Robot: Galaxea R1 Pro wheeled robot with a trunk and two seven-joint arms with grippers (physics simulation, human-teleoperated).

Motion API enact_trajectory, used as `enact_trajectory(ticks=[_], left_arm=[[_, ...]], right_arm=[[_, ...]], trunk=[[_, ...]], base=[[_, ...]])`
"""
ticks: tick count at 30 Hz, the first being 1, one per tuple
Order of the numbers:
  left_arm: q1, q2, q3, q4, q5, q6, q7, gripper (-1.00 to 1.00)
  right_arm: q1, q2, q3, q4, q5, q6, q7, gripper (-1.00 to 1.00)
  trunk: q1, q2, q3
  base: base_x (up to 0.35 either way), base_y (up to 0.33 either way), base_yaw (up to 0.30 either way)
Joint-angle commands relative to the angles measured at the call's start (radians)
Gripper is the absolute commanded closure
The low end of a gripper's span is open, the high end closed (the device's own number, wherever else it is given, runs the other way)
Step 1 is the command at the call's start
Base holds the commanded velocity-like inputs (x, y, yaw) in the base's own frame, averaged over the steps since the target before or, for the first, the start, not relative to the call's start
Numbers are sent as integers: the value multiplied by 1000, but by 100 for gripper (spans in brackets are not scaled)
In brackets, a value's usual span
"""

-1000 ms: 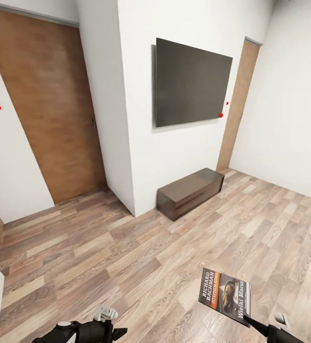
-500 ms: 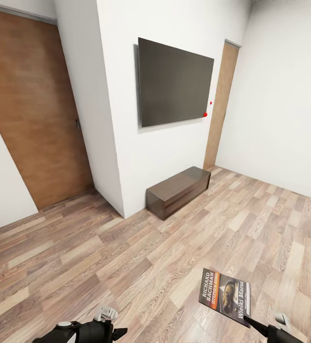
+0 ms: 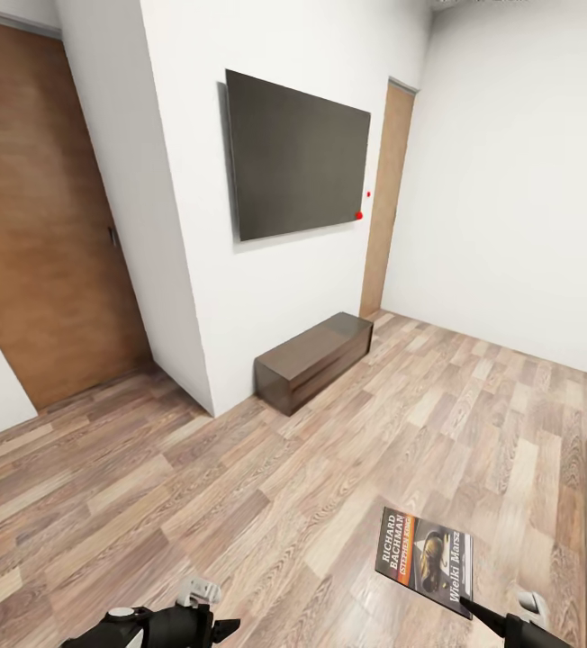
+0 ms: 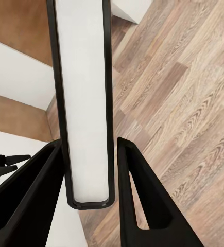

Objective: In the bedroom, move the book from the bed onto either nightstand, and place the two sandals side by side next to the bed.

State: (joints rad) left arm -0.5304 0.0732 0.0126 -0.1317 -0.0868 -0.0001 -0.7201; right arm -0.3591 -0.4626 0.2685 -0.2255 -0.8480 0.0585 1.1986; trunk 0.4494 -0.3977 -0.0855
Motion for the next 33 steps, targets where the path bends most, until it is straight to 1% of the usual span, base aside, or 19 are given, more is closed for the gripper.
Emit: enact_trajectory(ticks=[1,33], left_arm=[[0,0,2,-2,-8,0,-3,-100],[0,-2,2,-2,-6,0,-2,-100]], right_arm=[[-1,-1,5,0,-11,6,2,100],[-1,-1,5,0,-11,6,3,100]], trunk=[[1,-2,-2],[1,-2,-2]], base=[[0,0,-195],[0,0,-195]])
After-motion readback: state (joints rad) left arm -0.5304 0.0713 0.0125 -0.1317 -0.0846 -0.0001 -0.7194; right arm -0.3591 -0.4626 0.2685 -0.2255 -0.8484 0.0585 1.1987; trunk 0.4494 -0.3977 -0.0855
